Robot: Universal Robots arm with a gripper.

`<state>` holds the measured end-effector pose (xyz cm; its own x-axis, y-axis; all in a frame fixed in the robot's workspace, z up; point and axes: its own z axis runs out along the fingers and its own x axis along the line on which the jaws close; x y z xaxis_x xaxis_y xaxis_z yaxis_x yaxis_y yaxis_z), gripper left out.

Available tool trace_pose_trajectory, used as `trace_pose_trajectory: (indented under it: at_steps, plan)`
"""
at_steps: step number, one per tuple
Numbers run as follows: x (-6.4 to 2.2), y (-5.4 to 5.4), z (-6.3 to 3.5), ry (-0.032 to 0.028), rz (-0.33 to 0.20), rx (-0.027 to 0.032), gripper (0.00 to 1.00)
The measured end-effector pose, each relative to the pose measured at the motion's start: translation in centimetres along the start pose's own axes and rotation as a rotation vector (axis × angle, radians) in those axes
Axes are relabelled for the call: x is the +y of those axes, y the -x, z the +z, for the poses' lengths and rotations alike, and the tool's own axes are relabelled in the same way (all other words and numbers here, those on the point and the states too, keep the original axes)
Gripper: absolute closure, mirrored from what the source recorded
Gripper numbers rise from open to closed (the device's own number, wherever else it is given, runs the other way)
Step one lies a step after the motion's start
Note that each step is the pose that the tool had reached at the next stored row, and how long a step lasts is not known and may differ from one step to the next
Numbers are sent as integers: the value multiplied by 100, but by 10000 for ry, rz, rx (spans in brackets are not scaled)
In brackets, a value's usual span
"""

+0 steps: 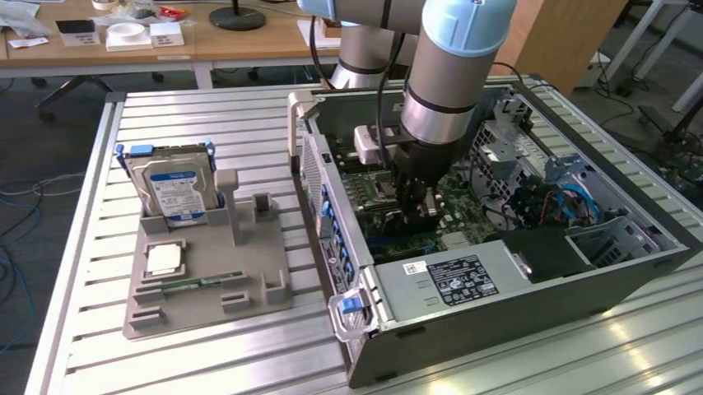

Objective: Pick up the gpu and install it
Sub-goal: 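Insert the gpu into the slot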

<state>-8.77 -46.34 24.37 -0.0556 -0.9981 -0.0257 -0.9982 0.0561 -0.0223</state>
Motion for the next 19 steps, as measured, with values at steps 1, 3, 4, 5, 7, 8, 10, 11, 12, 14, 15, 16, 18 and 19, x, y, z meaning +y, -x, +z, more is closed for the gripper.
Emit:
trace_pose_trajectory:
  at_steps: [1,3,4,5,7,8,10,11,12,14,15,16,18,19]
  plan:
    - [0,0,0,0,0,0,73]
    - [0,0,-1,0,0,2,73]
    - [0,0,-1,0,0,1,73]
    - [0,0,-1,0,-1,1,73]
    - [0,0,-2,1,-1,1,73]
    - [-1,0,-6,-2,-1,0,73]
    - [-2,2,-28,-5,-1,-9,73]
    - [-2,1,-38,-2,-1,-1,73]
    - [-1,1,-39,0,-1,1,73]
    - [-1,1,-39,0,-1,2,73]
    - [-1,0,-39,0,-1,1,73]
    - [-1,-2,-39,1,-2,1,73]
    - [-1,-3,-37,1,-11,3,73]
    - [-1,-4,-35,1,-21,3,73]
